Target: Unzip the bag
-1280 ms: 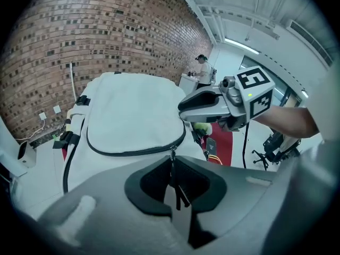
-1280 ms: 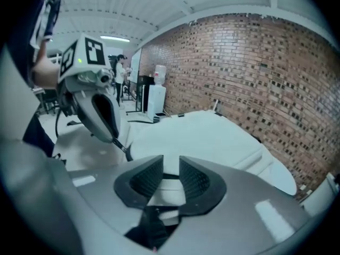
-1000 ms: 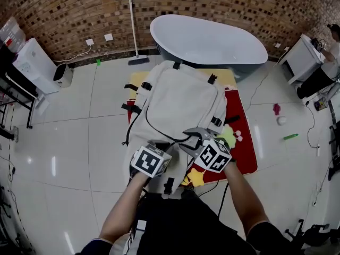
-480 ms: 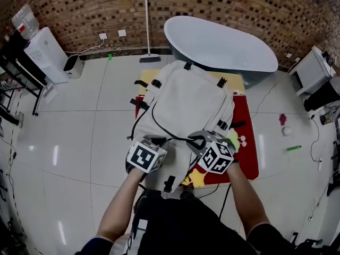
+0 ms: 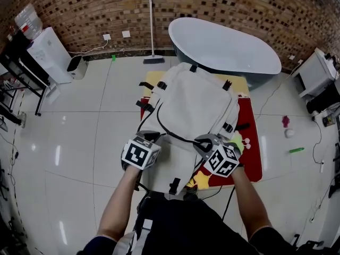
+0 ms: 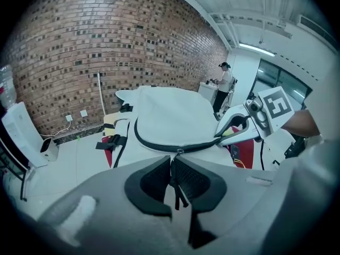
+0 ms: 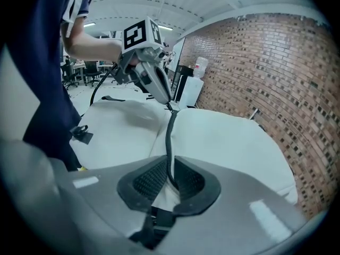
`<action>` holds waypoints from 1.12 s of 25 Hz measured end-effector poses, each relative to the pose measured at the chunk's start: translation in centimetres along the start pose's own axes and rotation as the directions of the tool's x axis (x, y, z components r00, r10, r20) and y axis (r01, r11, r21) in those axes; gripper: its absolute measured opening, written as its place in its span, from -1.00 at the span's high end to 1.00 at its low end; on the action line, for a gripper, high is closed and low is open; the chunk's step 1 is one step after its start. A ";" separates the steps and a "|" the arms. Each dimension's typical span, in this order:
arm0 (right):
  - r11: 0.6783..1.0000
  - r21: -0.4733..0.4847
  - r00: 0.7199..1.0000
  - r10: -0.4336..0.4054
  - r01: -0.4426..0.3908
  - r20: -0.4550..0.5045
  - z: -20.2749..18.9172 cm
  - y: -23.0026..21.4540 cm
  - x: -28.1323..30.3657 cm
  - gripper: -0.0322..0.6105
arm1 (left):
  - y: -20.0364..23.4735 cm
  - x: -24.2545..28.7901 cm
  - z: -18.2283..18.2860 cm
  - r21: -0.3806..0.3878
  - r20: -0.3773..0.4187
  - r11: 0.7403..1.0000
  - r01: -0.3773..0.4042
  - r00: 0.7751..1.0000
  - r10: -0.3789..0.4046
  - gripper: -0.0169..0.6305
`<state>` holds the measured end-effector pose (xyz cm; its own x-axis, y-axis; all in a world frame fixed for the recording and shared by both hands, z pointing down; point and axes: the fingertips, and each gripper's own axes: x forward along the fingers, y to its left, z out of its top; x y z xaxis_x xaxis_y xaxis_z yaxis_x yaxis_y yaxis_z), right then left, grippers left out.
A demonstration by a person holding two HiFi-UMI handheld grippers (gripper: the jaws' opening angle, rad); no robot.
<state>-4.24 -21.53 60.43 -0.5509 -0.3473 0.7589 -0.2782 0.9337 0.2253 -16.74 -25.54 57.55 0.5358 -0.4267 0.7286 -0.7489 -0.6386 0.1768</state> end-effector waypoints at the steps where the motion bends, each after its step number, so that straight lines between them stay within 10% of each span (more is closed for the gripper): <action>1: 1.000 0.005 1.000 -0.002 0.002 -0.003 -0.1 0.0 0.0 0.76 | 0.4 -0.1 0.2 0.003 0.005 1.000 -0.010 1.000 0.010 0.85; 28: 0.990 0.122 0.996 -0.059 0.067 -0.062 -1.6 0.4 -0.1 0.78 | 8.9 2.2 3.9 0.001 0.119 0.991 -0.135 0.984 0.134 0.85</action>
<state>-3.01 -20.97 61.45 -0.4835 -0.3959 0.7807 -0.4084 0.8909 0.1989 -20.71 -34.70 58.17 0.4732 -0.5814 0.6619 -0.8141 -0.5757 0.0763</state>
